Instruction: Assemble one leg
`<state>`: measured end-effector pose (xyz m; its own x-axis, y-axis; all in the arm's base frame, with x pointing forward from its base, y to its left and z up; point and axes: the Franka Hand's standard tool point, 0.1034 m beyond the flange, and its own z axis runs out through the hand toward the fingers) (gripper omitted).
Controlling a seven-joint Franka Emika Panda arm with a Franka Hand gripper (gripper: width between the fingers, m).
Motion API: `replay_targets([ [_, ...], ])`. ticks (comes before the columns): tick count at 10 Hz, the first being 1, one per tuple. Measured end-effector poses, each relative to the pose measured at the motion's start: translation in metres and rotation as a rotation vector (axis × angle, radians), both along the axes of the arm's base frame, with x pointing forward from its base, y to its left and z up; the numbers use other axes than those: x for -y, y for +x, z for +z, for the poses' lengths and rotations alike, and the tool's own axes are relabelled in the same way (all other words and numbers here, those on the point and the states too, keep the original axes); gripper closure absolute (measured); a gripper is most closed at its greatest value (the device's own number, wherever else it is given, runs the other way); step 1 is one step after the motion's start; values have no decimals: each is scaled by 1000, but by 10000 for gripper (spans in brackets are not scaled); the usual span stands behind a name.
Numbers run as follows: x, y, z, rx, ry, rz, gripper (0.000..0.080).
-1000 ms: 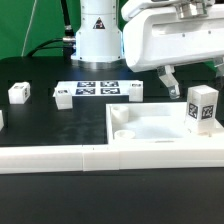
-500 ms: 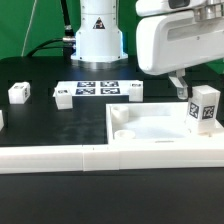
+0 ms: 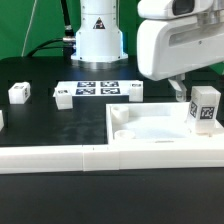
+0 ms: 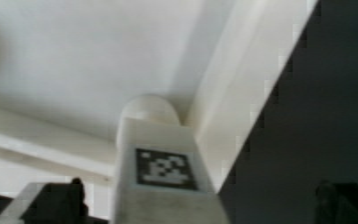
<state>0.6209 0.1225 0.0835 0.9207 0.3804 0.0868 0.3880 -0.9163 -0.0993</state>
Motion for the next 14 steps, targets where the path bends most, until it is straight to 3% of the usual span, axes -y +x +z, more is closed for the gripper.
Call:
replay_targets([
  [4, 2, 1, -1, -7, 0, -71, 151],
  [7, 14, 19, 1, 0, -4, -88, 151],
  [9, 10, 17, 0, -6, -4, -81, 151],
  [11, 9, 17, -1, -6, -4, -79, 414],
  [12, 9, 17, -1, -6, -4, -79, 509],
  [14, 8, 17, -1, -7, -4, -83, 508],
])
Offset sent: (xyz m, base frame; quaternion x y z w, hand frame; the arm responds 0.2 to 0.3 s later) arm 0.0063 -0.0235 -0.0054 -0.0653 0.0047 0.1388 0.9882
